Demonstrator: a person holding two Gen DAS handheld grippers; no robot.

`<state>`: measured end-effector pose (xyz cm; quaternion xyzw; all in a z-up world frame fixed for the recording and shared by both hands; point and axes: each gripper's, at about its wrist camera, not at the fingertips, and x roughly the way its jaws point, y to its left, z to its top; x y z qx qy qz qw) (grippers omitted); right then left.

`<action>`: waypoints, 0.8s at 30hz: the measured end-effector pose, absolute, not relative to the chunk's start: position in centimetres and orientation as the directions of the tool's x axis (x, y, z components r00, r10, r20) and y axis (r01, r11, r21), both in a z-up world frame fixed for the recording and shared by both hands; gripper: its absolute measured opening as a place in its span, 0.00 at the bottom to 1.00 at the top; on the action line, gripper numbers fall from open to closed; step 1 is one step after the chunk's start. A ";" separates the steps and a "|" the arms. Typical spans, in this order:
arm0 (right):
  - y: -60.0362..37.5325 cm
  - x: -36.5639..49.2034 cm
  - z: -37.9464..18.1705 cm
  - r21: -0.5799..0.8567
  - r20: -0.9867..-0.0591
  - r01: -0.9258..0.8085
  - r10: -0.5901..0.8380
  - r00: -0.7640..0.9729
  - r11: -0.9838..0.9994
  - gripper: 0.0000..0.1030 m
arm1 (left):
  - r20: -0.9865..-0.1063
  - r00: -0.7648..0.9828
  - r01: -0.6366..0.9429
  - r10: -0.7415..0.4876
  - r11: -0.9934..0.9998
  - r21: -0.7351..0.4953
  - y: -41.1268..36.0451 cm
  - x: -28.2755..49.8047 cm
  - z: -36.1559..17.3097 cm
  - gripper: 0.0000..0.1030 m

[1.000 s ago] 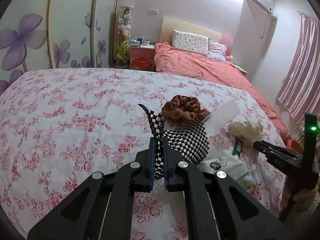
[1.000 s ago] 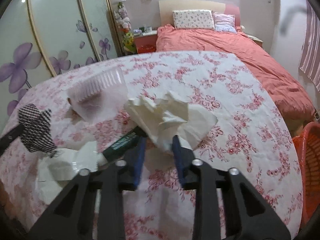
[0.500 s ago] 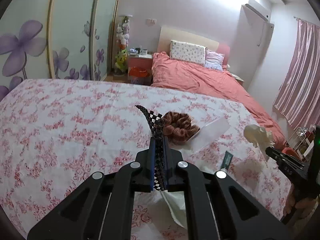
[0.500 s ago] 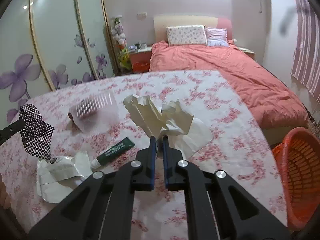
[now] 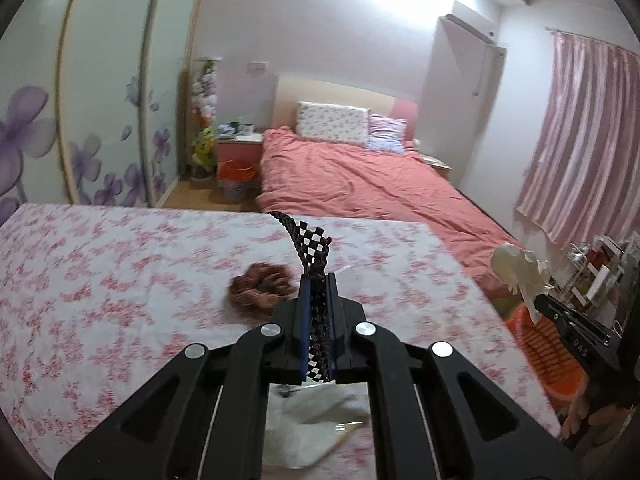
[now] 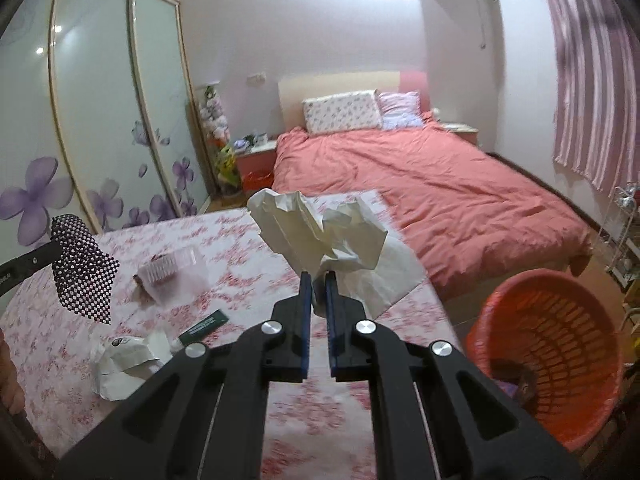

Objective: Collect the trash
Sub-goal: 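Carry mesh bag and tissue over the basket and open both grippers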

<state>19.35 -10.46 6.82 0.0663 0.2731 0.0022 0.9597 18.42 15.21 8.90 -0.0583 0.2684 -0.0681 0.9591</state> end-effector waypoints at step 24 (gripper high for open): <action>-27.7 8.9 7.6 0.192 -0.428 0.414 -0.304 0.851 0.890 0.07 | -0.497 0.631 0.582 -0.596 0.787 -0.204 -8.6 17.0 8.7 0.06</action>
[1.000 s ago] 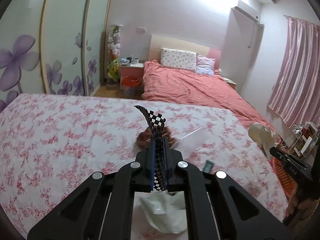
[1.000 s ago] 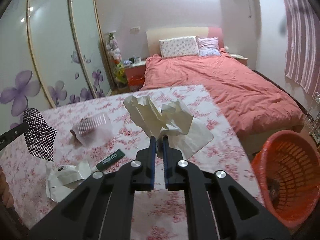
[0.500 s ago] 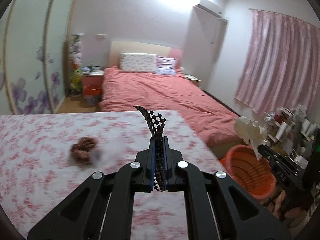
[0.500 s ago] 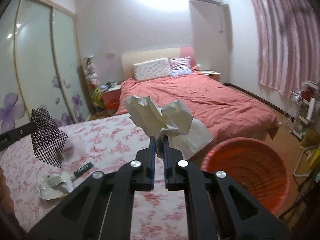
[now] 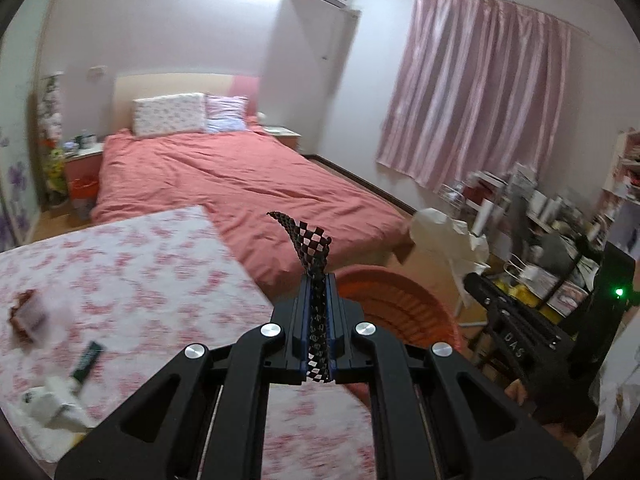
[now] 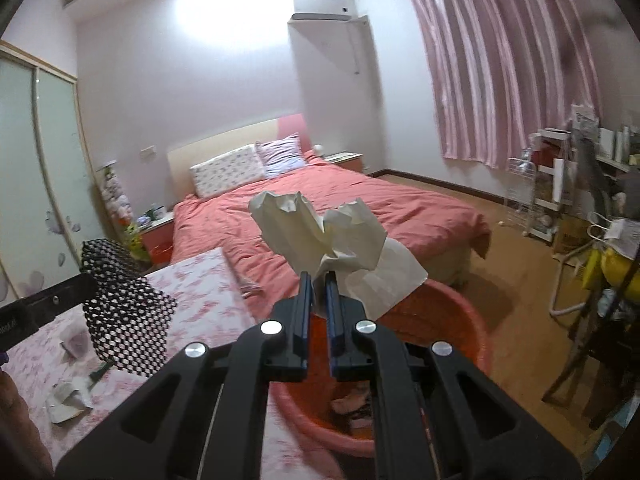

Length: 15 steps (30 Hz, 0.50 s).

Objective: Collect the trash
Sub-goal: 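Carry mesh bag and tissue over the basket and open both grippers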

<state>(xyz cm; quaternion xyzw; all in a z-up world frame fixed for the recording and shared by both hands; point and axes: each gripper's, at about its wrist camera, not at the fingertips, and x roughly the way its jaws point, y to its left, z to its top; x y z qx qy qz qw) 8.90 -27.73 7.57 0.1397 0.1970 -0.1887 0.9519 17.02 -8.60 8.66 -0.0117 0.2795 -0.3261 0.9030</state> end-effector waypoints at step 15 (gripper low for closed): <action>-31.8 7.7 4.9 0.213 -0.460 0.456 -0.323 0.827 0.864 0.08 | -0.550 0.516 0.669 -0.656 0.710 -0.219 -16.6 16.5 6.0 0.06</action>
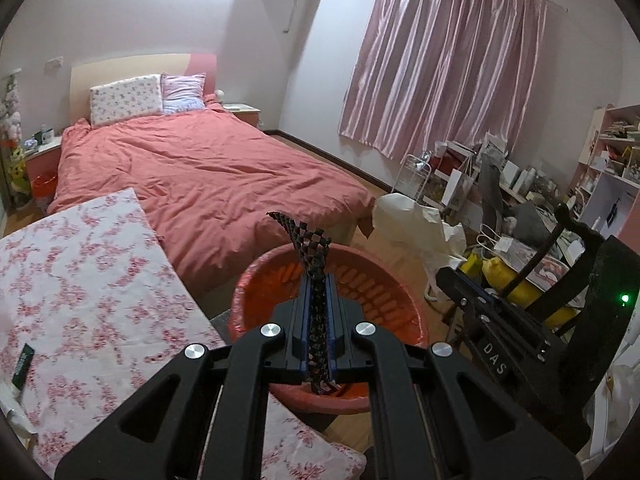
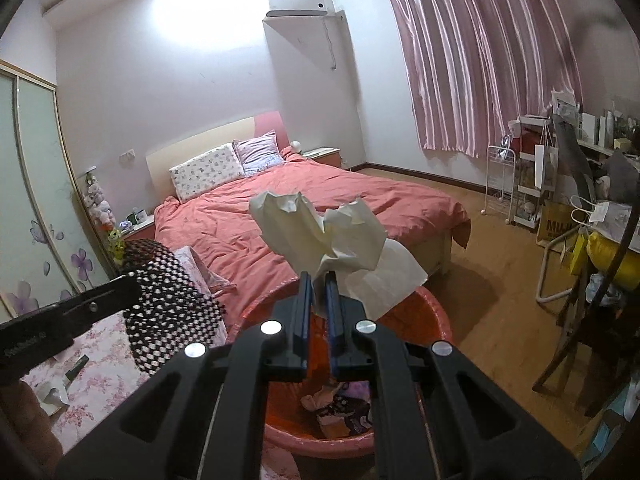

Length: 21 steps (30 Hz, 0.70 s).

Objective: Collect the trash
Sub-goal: 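Carry mesh bag and tissue over the basket and open both grippers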

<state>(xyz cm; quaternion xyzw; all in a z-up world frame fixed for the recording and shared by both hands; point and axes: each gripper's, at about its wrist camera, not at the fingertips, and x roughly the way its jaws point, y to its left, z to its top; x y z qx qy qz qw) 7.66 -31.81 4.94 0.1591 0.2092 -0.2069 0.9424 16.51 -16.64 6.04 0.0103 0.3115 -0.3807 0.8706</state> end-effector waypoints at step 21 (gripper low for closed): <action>-34.1 9.3 2.6 0.287 -0.498 0.460 -0.279 0.821 0.840 0.08 | -0.613 0.457 0.683 -0.645 0.696 -0.224 -20.7 17.9 3.8 0.06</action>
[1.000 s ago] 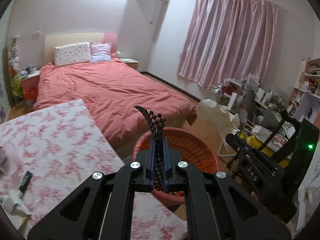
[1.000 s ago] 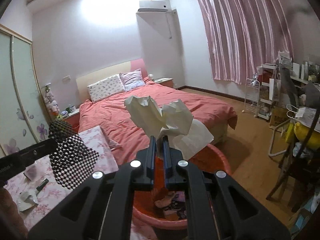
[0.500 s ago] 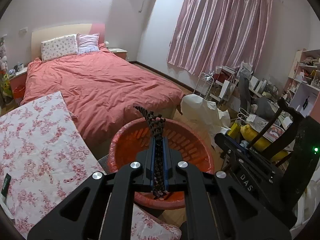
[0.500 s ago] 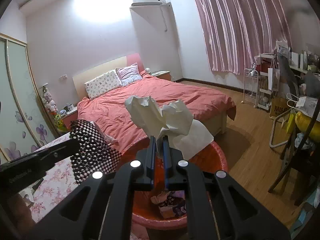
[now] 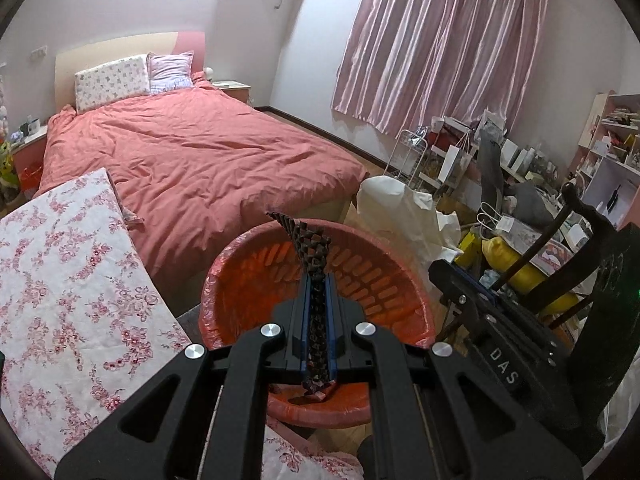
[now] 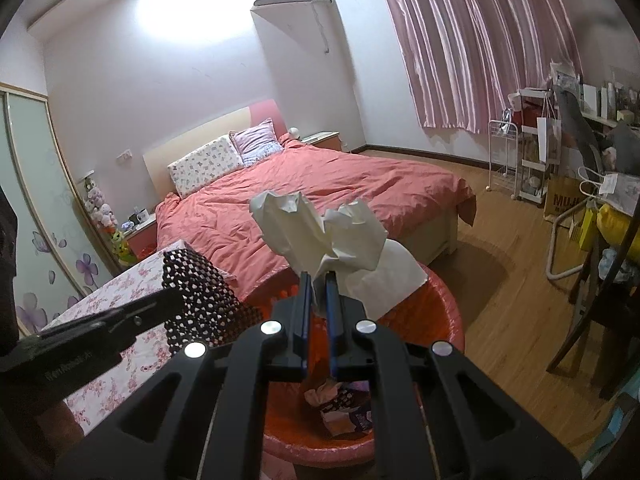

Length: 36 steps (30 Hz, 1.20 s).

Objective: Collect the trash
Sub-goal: 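Carry mesh bag and tissue over the basket and open both grippers, then grasp the white plastic bag with the left gripper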

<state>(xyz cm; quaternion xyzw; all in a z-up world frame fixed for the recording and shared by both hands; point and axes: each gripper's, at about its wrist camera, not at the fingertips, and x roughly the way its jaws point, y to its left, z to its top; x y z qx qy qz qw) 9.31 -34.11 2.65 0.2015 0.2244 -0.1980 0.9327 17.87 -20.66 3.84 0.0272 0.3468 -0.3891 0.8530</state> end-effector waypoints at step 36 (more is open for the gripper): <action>-26.0 10.8 3.4 0.224 -0.519 0.332 -0.176 0.836 0.916 0.56 | -0.676 0.699 0.295 -0.234 0.955 -0.026 -1.5 17.5 2.0 0.62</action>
